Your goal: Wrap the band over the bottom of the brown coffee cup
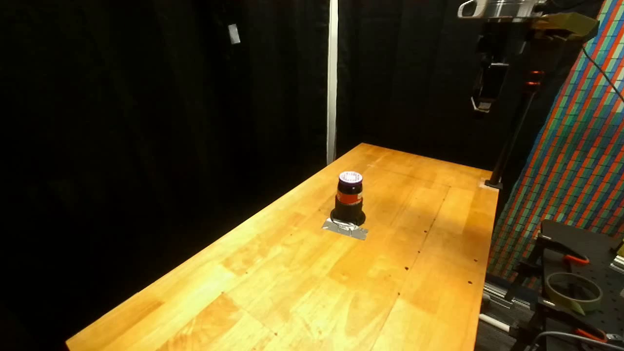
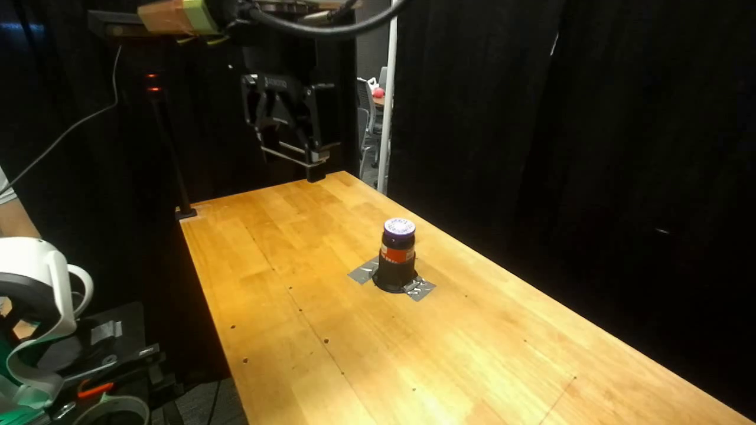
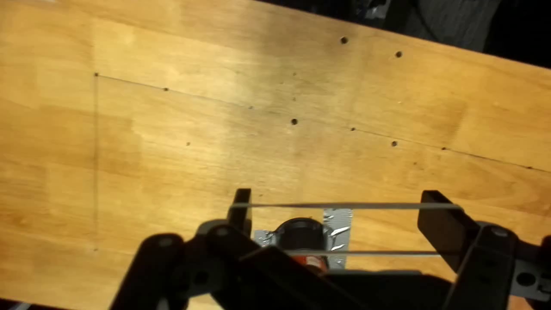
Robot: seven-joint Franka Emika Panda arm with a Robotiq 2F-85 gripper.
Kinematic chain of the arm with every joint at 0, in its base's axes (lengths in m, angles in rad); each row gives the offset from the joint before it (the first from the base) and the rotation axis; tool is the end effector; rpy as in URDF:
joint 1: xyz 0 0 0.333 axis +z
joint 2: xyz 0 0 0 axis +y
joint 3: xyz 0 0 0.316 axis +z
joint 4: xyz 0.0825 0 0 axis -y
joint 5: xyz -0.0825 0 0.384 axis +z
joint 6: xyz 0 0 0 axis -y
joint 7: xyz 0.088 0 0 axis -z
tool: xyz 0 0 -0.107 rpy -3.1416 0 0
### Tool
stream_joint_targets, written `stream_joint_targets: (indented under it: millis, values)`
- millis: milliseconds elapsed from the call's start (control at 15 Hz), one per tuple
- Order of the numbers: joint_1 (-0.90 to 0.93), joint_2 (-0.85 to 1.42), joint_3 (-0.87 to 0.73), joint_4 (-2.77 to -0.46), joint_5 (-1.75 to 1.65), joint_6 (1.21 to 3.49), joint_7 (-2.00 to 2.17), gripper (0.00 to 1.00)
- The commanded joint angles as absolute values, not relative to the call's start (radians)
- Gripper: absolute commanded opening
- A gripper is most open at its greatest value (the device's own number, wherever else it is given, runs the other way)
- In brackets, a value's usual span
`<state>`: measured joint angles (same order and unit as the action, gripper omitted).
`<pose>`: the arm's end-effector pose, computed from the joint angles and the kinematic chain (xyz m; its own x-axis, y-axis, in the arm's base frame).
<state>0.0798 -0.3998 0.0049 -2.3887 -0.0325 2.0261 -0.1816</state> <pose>0.4280 0.0346 0.4720 0.9605 0.2765 0.0306 0.2753 -0.9606 0.0378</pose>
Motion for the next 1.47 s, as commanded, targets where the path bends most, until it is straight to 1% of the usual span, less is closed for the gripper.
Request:
stream_joint_targets:
  millis: [0,333,400,667,1000,1400]
  values:
    - [0.129,-0.155,0.036,-2.186,0.068,1.944,-0.172,1.00]
    - [0.128,0.106,0.107,-2.016,-0.059,2.092,0.007,1.00]
    - [0.132,0.142,0.110,-1.984,-0.080,2.096,0.026,1.00]
    - [0.141,0.290,0.093,-1.892,-0.161,2.235,0.081,1.00]
    - [0.138,0.414,0.063,-1.823,-0.177,2.400,0.074,1.00]
    - [0.133,0.511,0.051,-1.761,-0.150,2.466,0.048,1.00]
